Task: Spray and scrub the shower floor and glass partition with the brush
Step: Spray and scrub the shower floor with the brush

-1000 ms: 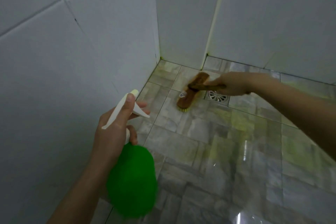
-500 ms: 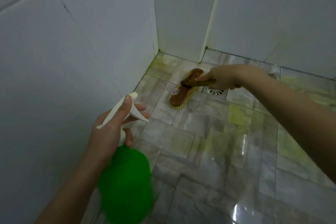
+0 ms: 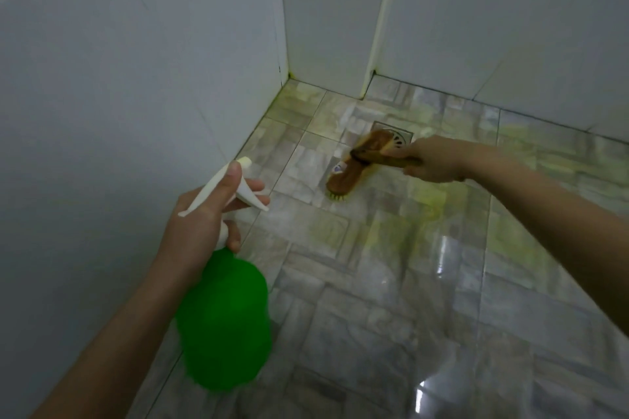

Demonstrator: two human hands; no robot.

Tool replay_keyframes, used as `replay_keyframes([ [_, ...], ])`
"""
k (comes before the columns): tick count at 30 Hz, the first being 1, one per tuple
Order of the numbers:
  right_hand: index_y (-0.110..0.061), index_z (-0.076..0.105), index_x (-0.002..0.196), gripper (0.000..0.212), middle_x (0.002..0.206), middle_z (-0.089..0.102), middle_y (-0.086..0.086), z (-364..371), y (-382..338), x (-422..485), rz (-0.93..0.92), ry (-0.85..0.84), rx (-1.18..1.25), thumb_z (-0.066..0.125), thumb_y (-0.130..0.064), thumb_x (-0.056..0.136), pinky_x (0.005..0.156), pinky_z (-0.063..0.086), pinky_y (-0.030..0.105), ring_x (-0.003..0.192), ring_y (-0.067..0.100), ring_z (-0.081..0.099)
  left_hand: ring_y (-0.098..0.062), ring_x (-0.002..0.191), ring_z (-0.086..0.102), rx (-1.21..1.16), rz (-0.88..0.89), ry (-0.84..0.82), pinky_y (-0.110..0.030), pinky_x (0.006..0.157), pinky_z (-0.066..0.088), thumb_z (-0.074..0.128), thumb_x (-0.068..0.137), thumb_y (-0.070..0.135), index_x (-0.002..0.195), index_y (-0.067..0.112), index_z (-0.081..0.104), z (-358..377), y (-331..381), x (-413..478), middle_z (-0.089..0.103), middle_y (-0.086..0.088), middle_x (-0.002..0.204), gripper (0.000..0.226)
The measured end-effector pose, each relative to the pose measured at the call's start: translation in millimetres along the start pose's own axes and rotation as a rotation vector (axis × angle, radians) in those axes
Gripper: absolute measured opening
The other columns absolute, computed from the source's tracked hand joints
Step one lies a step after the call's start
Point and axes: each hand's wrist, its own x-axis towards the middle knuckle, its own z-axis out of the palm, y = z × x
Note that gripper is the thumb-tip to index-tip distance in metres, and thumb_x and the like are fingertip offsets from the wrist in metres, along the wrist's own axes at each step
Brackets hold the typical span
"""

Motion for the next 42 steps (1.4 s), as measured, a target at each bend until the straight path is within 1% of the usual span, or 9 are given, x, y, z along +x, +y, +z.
replay_keyframes([
  [7,-0.04,0.025,0.149,0.053,0.106,0.052,-0.002,8,-98,60,-0.182,0.146,0.098,0.039,-0.023,0.101,0.061,0.044,0.031,0.073,0.02,0.054,-0.014,0.034,0.046,0.122,-0.014,-0.021,-0.022,0.039,0.043,0.05,0.093,0.055,0.088,0.02,0.076,14,-6,-16,0.079,0.0,0.088,0.044],
  [10,-0.045,0.026,0.147,0.052,0.109,0.059,0.003,26,-75,22,-0.158,0.126,0.13,0.041,-0.026,0.1,0.078,0.051,0.039,0.085,0.026,0.06,-0.014,0.034,0.045,0.104,-0.028,-0.023,-0.022,0.039,0.042,0.049,0.083,0.061,0.091,0.018,0.076,6,-10,-23,0.079,-0.002,0.09,0.051],
  [16,-0.05,0.023,0.146,0.054,0.1,0.057,0.003,50,-75,-55,0.052,0.018,0.034,0.038,-0.024,0.1,0.075,0.052,0.039,0.083,0.025,0.06,-0.026,0.048,0.051,0.107,-0.06,-0.005,-0.023,0.039,0.041,0.052,0.087,0.06,0.095,0.035,0.075,-22,-18,-40,0.08,0.0,0.096,0.035],
  [22,-0.043,0.026,0.148,0.056,0.109,0.057,0.006,31,-145,41,-0.165,0.145,0.111,0.038,-0.018,0.1,0.067,0.042,0.034,0.08,0.025,0.052,-0.021,0.042,0.049,0.165,-0.057,0.01,-0.023,0.039,0.042,0.05,0.096,0.054,0.085,0.038,0.076,-31,-25,-54,0.079,-0.001,0.098,0.032],
  [25,-0.045,0.026,0.147,0.054,0.103,0.053,0.003,37,-119,4,-0.147,0.077,0.117,0.039,-0.021,0.101,0.07,0.041,0.033,0.077,0.02,0.051,-0.051,0.07,0.063,0.151,-0.051,0.042,-0.027,0.045,0.043,0.053,0.093,0.063,0.08,0.056,0.075,-41,-28,-55,0.079,0.003,0.102,0.027],
  [27,-0.049,0.024,0.146,0.054,0.101,0.053,0.002,46,-103,-35,-0.074,-0.009,0.083,0.04,-0.024,0.101,0.071,0.046,0.035,0.075,0.018,0.054,-0.057,0.087,0.065,0.151,-0.047,0.042,-0.029,0.049,0.043,0.05,0.088,0.064,0.079,0.059,0.074,-47,-32,-57,0.079,0.005,0.101,0.026],
  [30,-0.049,0.024,0.146,0.055,0.105,0.056,0.004,52,-116,-45,0.003,0.002,0.017,0.039,-0.023,0.1,0.074,0.049,0.037,0.086,0.025,0.058,-0.047,0.065,0.058,0.156,-0.054,0.019,-0.029,0.05,0.043,0.049,0.086,0.064,0.079,0.057,0.075,-51,-38,-61,0.079,0.004,0.1,0.028],
  [34,-0.046,0.024,0.147,0.058,0.107,0.06,0.008,50,-182,17,-0.161,0.128,0.092,0.037,-0.017,0.099,0.061,0.041,0.031,0.085,0.027,0.057,-0.021,0.043,0.049,0.172,-0.069,-0.011,-0.031,0.051,0.043,0.047,0.085,0.066,0.081,0.048,0.077,-52,-43,-65,0.079,0.003,0.1,0.035],
  [42,-0.054,0.02,0.145,0.056,0.083,0.051,-0.004,79,-154,-62,-0.071,-0.009,0.162,0.038,-0.024,0.1,0.06,0.046,0.032,0.07,0.017,0.054,-0.05,0.073,0.064,0.16,-0.045,0.041,-0.027,0.046,0.043,0.05,0.075,0.077,0.081,0.058,0.074,-69,-47,-69,0.078,0.002,0.103,0.032],
])
